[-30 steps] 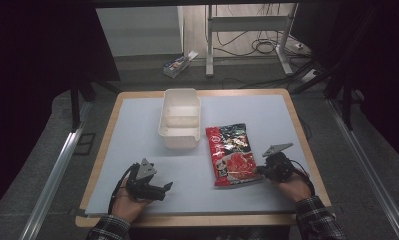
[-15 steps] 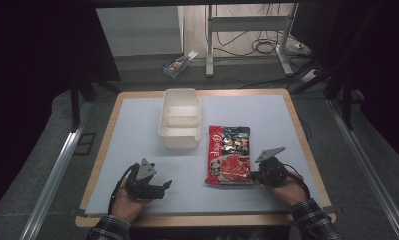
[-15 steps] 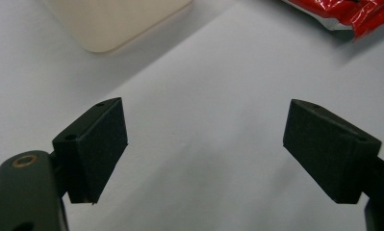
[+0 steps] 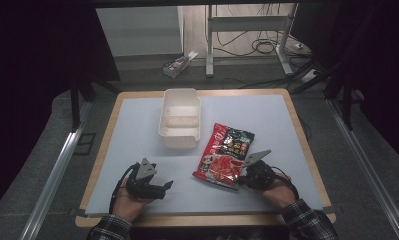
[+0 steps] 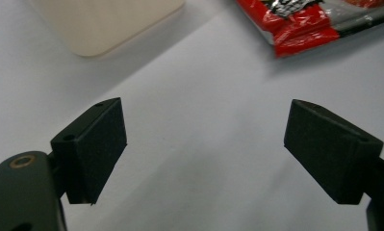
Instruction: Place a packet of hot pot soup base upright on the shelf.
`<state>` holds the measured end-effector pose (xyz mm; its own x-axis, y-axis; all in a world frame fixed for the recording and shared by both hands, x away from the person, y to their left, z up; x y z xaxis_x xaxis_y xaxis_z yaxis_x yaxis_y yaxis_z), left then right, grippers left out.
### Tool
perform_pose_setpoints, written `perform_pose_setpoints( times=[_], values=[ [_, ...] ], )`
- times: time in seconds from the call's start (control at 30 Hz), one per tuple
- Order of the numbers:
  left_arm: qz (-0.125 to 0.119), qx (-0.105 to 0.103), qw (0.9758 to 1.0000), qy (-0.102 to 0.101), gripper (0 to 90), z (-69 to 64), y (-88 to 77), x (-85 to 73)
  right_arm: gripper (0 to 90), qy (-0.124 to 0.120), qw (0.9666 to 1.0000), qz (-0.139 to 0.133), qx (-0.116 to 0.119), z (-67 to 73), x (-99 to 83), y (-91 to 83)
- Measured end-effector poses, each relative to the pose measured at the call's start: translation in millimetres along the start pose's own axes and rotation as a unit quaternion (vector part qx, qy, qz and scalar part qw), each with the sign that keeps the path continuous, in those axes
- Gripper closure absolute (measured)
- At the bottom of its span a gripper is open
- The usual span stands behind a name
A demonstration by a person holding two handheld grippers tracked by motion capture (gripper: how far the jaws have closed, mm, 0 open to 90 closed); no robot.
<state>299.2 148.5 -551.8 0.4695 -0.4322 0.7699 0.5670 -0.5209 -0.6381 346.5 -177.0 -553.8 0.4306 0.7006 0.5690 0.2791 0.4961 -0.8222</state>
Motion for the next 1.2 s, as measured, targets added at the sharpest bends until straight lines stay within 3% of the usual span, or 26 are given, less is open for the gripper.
perform_pose_setpoints(
  times=[0.17,0.5,0.73,0.9,1.0,1.03,1.1,1.2],
  values=[
    [0.002,-0.001,1.0,0.004,15.3,-0.9,0.4,0.2,89.2,-0.006,0.9999,-0.003,0.013,10.9,6.8,6.3],
    [-0.01,-0.023,0.9997,-0.005,19.7,-5.7,1.7,4.8,89.3,-0.027,0.9992,-0.013,0.024,29.5,20.2,18.9],
    [-0.024,-0.048,0.9983,-0.019,25.7,-14.4,4.8,12.2,86.8,-0.021,0.9993,-0.024,0.02,22.4,17.9,11.5],
    [-0.04,-0.069,0.9966,-0.021,43.6,-26.1,12.2,25.7,79.0,-0.001,0.9989,-0.035,-0.03,-5.2,5.1,-5.2],
    [-0.043,-0.077,0.996,-0.017,58.7,-29.1,15.9,31.2,73.1,0.001,0.9975,-0.04,-0.057,-17.7,0.3,-11.0],
    [-0.049,-0.09,0.9946,-0.018,63.8,-32.5,20.0,38.2,70.3,0.004,0.997,-0.044,-0.064,-20.9,-0.5,-12.6],
    [-0.052,-0.097,0.9939,-0.01,74.0,-38.0,25.0,45.8,66.4,0.011,0.996,-0.049,-0.074,-26.8,-2.0,-15.4],
    [-0.042,-0.088,0.9951,0.012,88.7,-47.4,35.0,56.2,60.4,0.018,0.9947,-0.053,-0.087,-34.2,-4.4,-17.1]
  ],
)
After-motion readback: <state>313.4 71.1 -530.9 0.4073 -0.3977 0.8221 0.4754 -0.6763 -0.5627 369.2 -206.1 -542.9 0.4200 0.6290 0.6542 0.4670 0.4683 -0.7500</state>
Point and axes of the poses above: each handheld gripper's, and its own axes: y roughly forward along the jaws, x roughly out of its top, z roughly to its left, the point moved 5 cm from there along y, roughly forward along the jaws, and after that the axes turned 3 degrees about -x, right-handed, at the moved point
